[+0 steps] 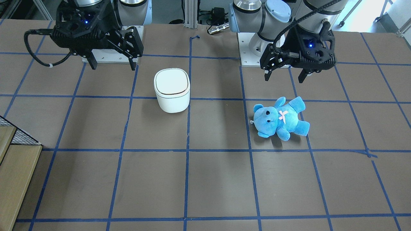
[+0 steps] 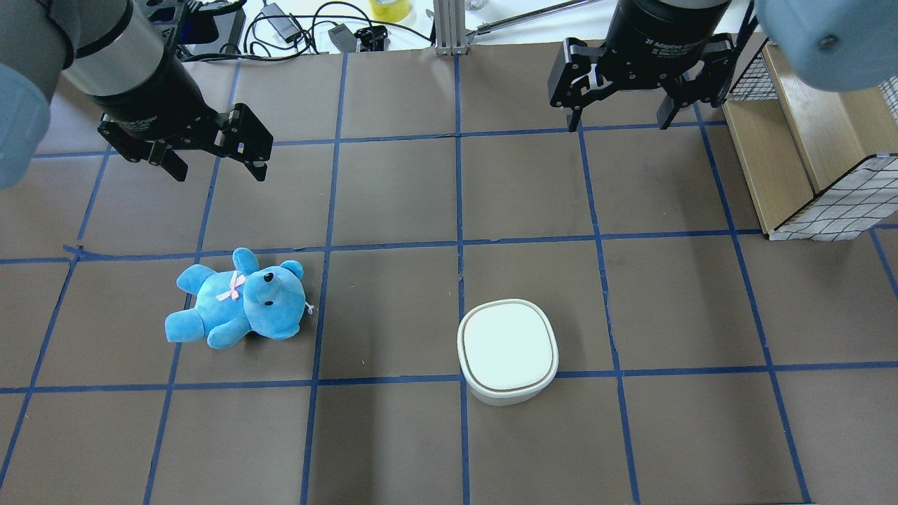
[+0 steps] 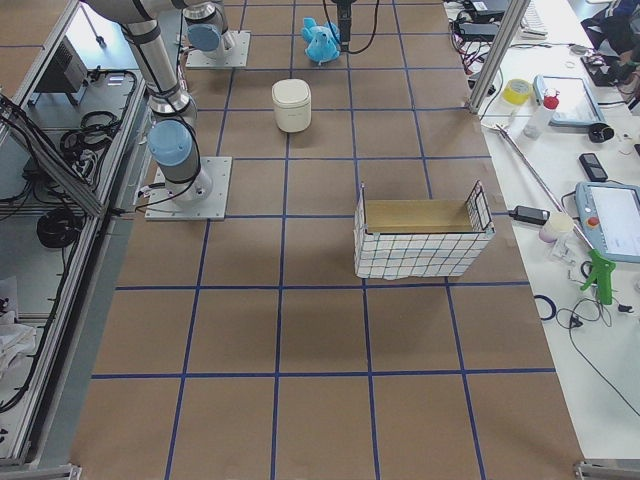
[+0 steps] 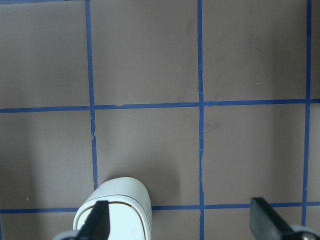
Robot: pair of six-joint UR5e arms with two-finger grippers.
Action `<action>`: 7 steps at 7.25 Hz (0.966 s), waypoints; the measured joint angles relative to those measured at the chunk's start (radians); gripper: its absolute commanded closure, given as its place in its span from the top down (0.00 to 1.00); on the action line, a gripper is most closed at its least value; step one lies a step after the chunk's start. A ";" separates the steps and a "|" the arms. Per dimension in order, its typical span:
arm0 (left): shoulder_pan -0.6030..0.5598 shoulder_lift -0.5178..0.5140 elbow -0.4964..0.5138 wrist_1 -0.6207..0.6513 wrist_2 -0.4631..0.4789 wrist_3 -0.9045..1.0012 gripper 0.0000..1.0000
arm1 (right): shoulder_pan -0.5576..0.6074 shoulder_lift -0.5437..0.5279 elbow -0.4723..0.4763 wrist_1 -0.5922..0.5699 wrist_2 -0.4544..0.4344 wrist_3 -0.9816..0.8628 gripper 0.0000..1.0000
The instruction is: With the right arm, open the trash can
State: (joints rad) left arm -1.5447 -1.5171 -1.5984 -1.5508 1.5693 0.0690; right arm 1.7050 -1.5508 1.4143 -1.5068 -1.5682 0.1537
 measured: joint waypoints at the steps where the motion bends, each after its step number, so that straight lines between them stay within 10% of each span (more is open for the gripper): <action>1: 0.000 0.000 0.000 0.000 0.000 0.000 1.00 | 0.000 0.000 0.000 0.000 -0.003 0.000 1.00; 3: 0.000 0.000 0.000 0.000 0.000 0.000 1.00 | 0.002 -0.001 0.002 0.003 -0.006 0.000 0.90; 7: 0.000 0.000 0.000 0.000 0.000 0.000 1.00 | 0.021 -0.004 0.027 0.047 0.014 0.021 0.22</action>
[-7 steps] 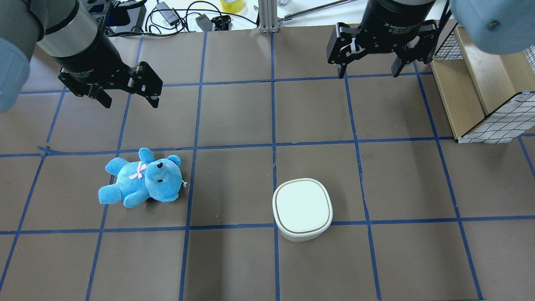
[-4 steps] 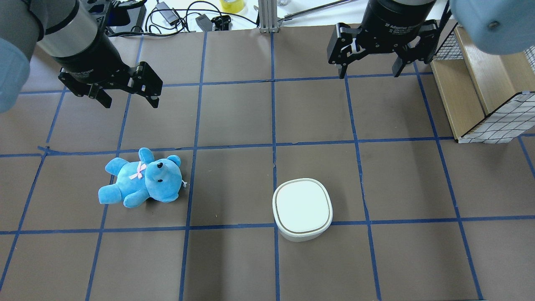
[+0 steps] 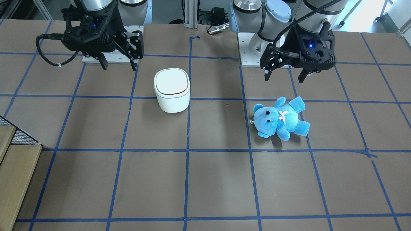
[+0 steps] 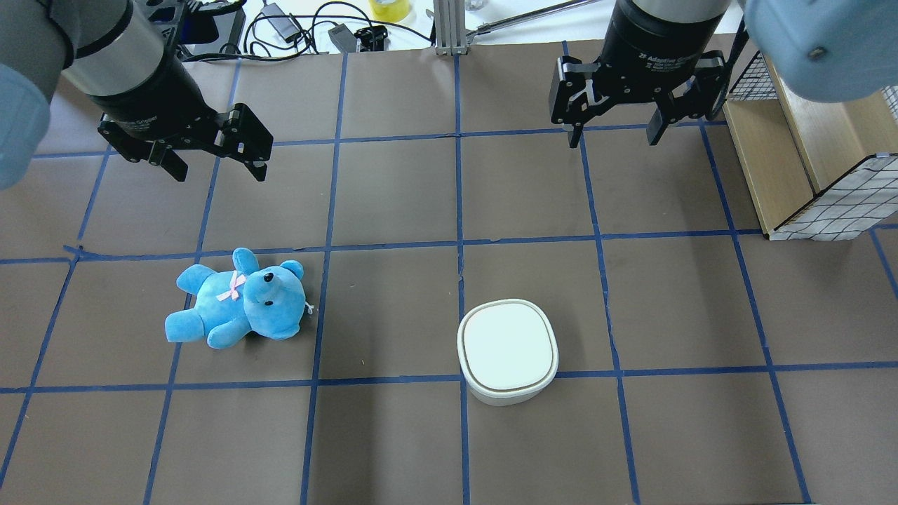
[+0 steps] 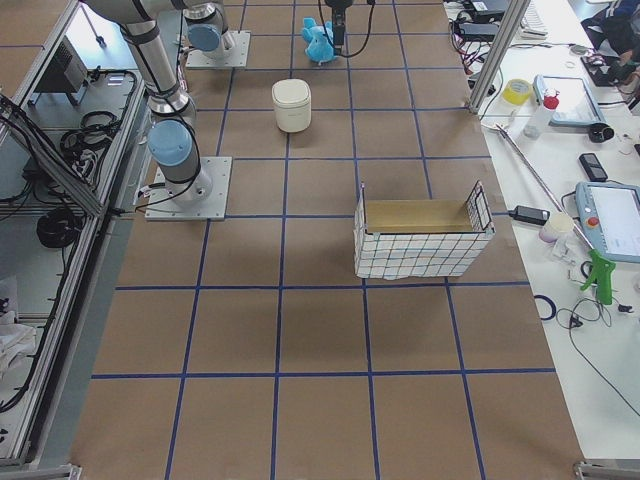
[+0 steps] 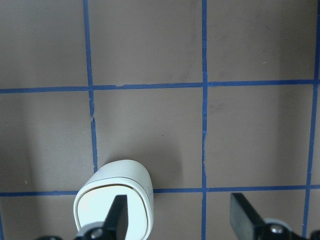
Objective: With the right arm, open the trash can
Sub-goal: 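Lower the right gripper onto the white trash can lid, then press down on the lid with the right gripper to pop it open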
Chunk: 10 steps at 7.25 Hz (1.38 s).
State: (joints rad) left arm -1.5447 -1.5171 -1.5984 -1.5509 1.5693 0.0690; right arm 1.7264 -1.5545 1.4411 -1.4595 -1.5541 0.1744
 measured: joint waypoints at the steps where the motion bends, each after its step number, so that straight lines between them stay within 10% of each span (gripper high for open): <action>1: 0.000 0.000 0.000 0.000 0.000 0.000 1.00 | 0.022 0.001 0.009 0.012 0.023 0.032 0.12; 10: 0.000 0.000 0.000 0.000 0.000 0.000 1.00 | 0.262 0.012 0.474 -0.282 0.038 0.270 0.00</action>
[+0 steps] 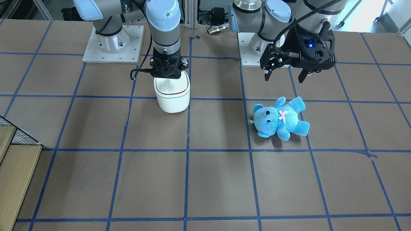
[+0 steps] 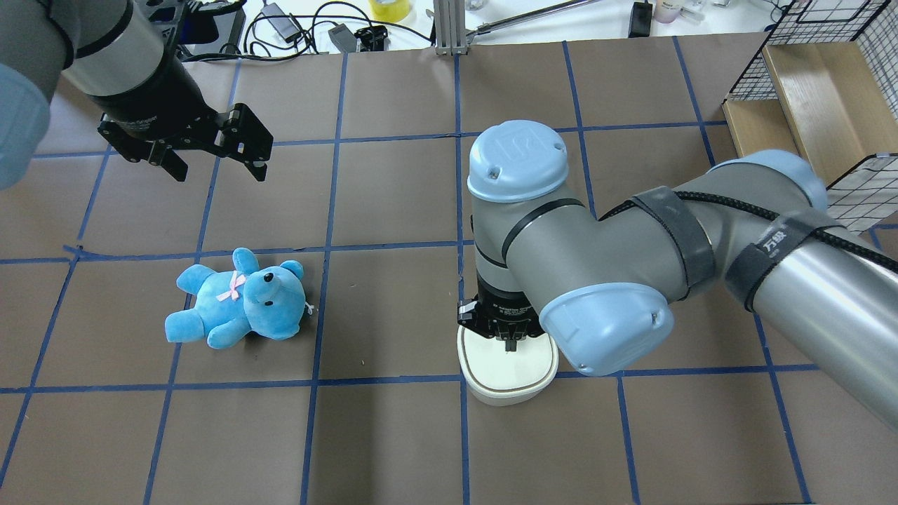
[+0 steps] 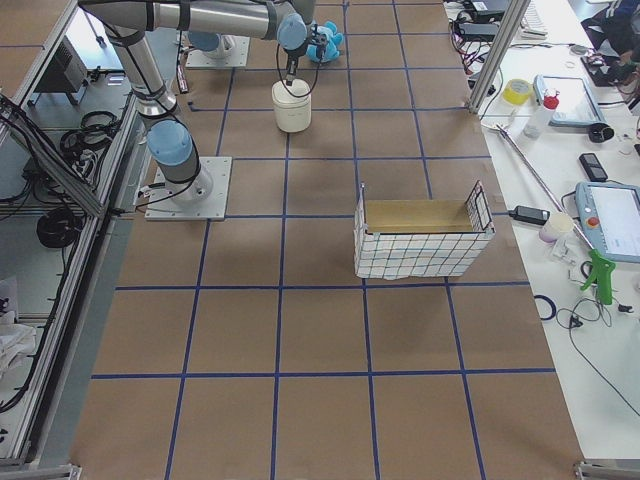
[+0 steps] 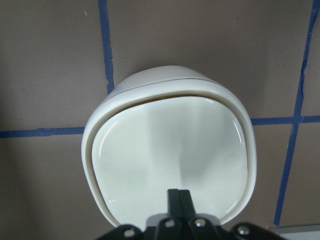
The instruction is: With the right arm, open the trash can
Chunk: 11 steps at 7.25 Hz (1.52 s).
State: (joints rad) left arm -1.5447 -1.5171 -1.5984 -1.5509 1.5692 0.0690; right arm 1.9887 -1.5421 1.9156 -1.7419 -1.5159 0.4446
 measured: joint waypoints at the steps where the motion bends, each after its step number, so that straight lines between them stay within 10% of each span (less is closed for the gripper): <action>1: 0.000 0.000 0.000 0.000 0.000 0.000 1.00 | 0.001 0.009 0.009 -0.013 0.002 0.000 0.00; 5: 0.000 0.000 0.000 0.000 0.000 0.000 1.00 | 0.002 0.031 0.035 -0.049 -0.001 -0.005 0.01; 7: 0.000 0.000 0.000 0.000 0.000 0.000 1.00 | 0.002 0.030 0.039 -0.050 -0.003 -0.005 0.95; 11: 0.000 0.000 0.000 0.000 0.000 0.000 1.00 | -0.024 0.002 -0.182 0.069 -0.011 -0.007 1.00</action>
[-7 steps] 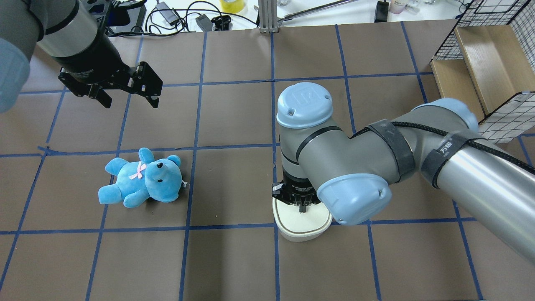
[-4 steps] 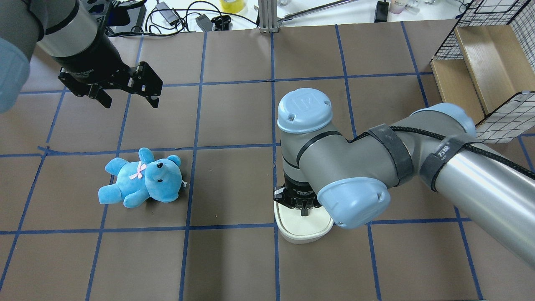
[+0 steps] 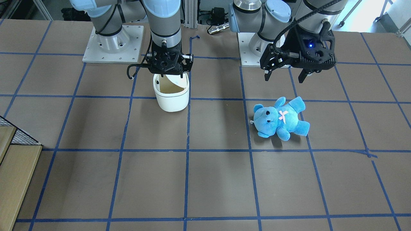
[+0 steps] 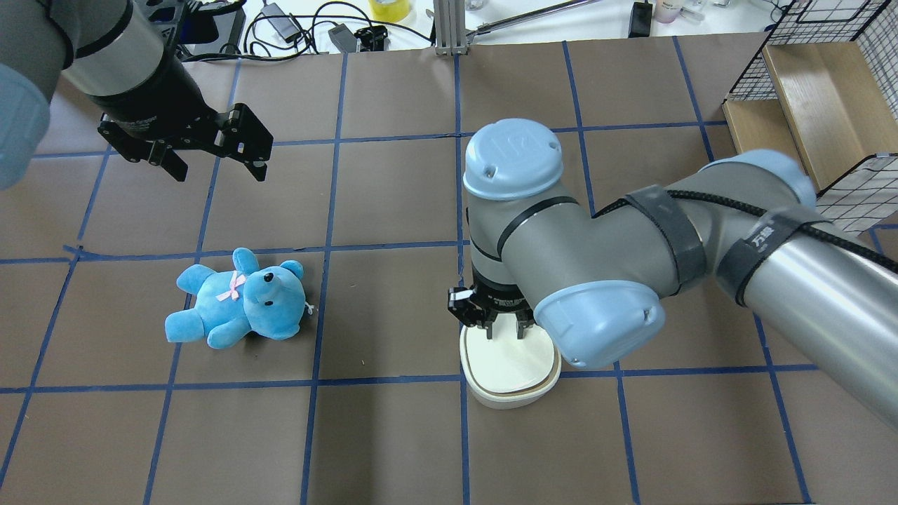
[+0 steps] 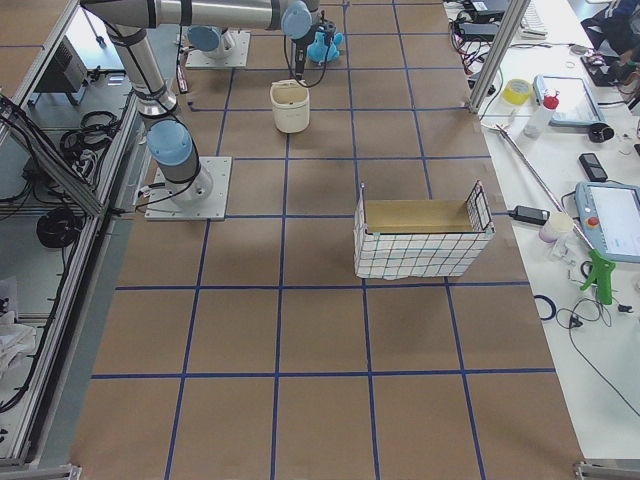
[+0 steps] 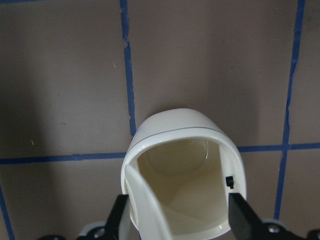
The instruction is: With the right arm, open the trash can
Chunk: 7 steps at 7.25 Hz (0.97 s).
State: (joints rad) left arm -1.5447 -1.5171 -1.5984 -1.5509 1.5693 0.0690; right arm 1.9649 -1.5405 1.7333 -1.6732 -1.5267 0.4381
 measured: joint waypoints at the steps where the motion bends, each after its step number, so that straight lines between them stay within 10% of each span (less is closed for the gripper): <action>1: 0.000 0.000 0.000 0.000 0.000 0.000 1.00 | -0.032 -0.001 -0.082 0.046 -0.008 -0.012 1.00; 7: 0.000 0.000 0.000 0.000 0.001 0.000 1.00 | -0.298 -0.004 -0.318 0.187 -0.037 -0.258 1.00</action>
State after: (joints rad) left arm -1.5447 -1.5171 -1.5984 -1.5509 1.5708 0.0690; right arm 1.6673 -1.5450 1.4157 -1.4862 -1.5635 0.1802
